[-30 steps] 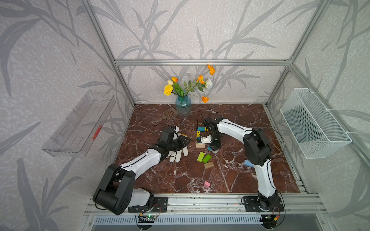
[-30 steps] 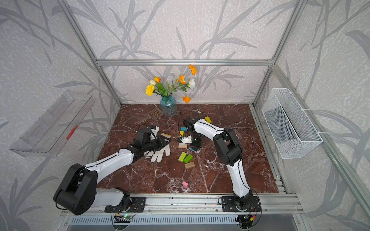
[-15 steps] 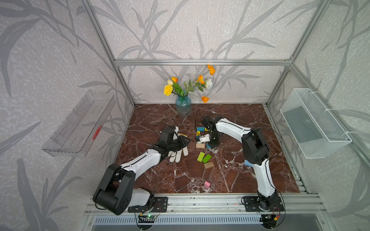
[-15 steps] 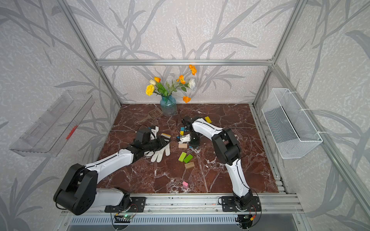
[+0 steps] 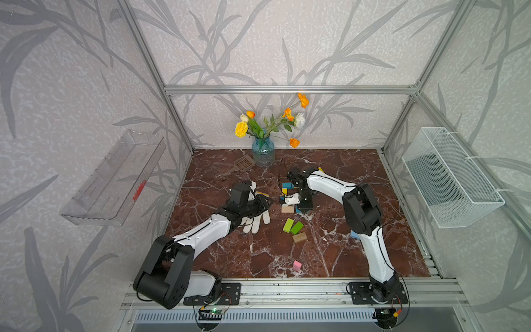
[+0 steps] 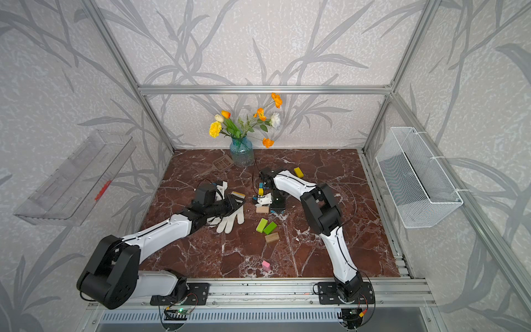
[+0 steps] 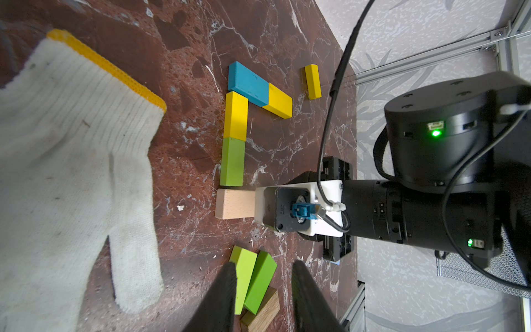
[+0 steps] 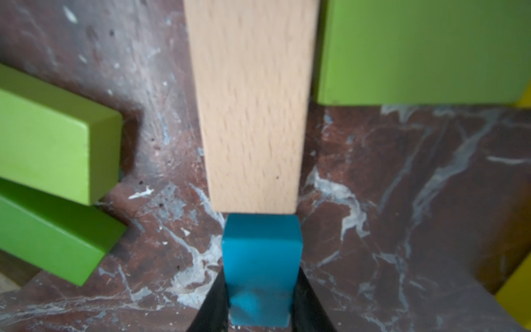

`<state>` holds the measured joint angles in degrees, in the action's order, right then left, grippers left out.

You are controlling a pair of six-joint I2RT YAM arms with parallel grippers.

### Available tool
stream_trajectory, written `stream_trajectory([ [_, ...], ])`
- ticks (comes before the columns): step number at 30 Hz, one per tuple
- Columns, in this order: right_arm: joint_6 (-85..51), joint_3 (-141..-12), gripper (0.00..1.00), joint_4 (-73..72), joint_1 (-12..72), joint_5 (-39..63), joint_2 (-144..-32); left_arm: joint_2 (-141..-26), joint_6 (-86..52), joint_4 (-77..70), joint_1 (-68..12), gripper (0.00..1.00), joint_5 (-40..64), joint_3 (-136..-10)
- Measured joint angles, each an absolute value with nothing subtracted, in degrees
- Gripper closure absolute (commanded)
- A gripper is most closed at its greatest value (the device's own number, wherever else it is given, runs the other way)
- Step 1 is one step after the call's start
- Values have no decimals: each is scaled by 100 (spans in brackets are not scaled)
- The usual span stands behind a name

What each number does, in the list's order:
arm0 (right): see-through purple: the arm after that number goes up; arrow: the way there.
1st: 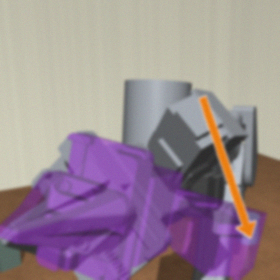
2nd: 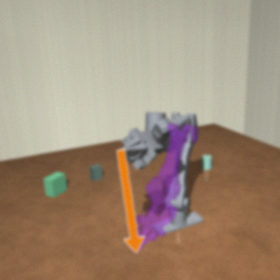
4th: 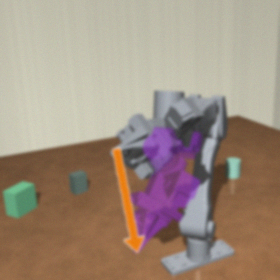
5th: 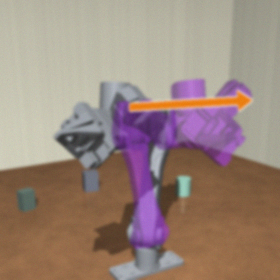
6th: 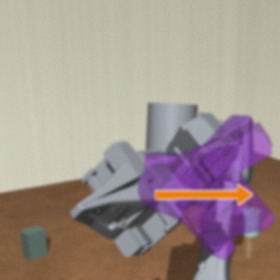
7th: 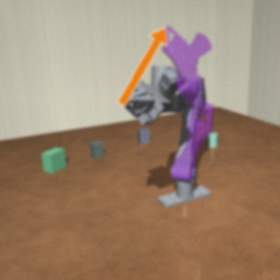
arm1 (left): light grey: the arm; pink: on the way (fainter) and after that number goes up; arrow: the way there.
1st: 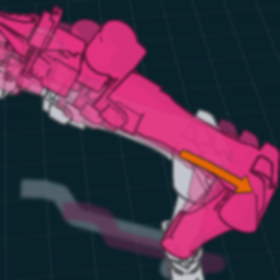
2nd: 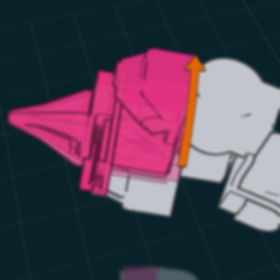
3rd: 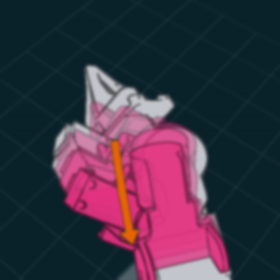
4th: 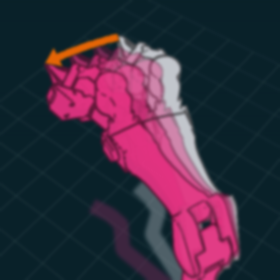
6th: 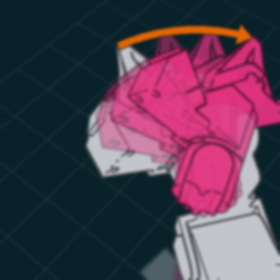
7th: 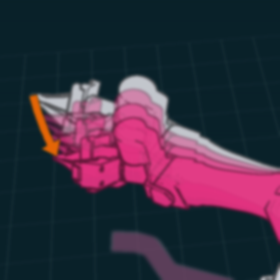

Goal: Assemble the letter c with building blocks
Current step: Assemble the building block at the center of the board.

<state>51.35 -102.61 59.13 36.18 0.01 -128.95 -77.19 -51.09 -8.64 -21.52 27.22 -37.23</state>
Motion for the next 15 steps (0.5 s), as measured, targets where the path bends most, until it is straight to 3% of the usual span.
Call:
stream_trajectory([
  [15, 5190, -10315, 93, 5924, 3662, -3, -12929, -7717, -5109, -869, -2126, 66, 2729, -3697],
])
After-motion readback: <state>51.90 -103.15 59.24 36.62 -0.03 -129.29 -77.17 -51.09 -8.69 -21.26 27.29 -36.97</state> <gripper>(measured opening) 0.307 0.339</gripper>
